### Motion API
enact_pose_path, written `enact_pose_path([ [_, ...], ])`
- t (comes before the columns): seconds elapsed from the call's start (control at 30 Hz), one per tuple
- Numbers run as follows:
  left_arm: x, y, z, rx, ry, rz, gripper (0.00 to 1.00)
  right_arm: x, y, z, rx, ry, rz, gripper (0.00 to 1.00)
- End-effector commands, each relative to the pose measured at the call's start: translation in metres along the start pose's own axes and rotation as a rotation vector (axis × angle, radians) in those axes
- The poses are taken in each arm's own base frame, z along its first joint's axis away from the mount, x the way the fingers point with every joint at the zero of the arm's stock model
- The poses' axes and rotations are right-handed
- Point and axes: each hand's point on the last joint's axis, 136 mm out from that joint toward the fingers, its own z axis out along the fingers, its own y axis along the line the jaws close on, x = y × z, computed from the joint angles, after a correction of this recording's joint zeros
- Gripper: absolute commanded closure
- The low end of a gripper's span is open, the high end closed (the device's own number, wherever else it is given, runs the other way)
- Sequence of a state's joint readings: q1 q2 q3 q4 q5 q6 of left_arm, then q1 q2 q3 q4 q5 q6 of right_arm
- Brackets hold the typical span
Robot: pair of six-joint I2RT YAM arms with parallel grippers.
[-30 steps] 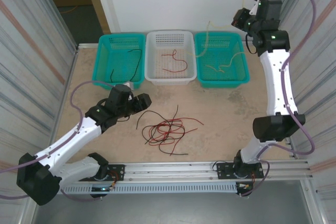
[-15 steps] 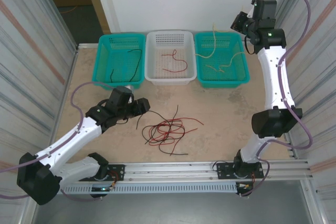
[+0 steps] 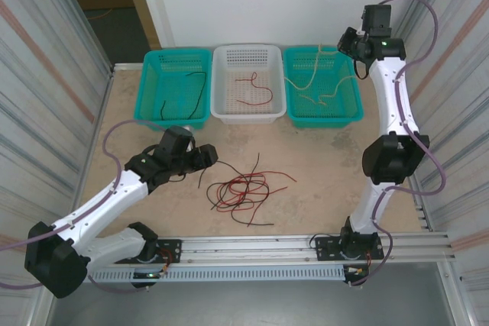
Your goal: Untangle the cables
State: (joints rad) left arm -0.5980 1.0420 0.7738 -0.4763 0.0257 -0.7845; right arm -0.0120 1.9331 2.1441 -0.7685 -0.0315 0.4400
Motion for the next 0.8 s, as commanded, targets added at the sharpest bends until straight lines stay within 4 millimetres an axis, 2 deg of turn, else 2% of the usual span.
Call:
enact_pose_path([
  [0.0, 0.003, 0.003, 0.0, -0.022, 0.009, 0.025, 0.24, 0.018, -0.011, 0.019, 0.021, 0.093, 0.009, 0.65],
  [0.13, 0.002, 0.005, -0.002, -0.039, 0.01, 0.03, 0.23, 0.02, -0.017, 0.017, 0.043, 0.101, 0.001, 0.62],
  [0.27, 0.003, 0.007, -0.004, -0.048, 0.01, 0.039, 0.23, 0.018, -0.016, 0.002, 0.039, 0.09, -0.003, 0.61],
  [0.47, 0.004, 0.008, -0.004, -0.045, 0.012, 0.028, 0.23, 0.032, -0.016, -0.019, 0.019, 0.097, -0.006, 0.6],
  [0.63, 0.006, 0.008, -0.004, -0.043, 0.019, 0.028, 0.23, 0.06, -0.016, -0.038, 0.035, 0.141, -0.025, 0.61],
  [0.67, 0.006, 0.009, -0.005, -0.046, 0.02, 0.028, 0.23, 0.074, -0.017, -0.039, 0.044, 0.165, -0.04, 0.61],
  [0.77, 0.01, 0.012, -0.004, -0.059, 0.036, 0.026, 0.23, 0.111, 0.0, -0.056, 0.022, 0.2, -0.109, 0.6],
])
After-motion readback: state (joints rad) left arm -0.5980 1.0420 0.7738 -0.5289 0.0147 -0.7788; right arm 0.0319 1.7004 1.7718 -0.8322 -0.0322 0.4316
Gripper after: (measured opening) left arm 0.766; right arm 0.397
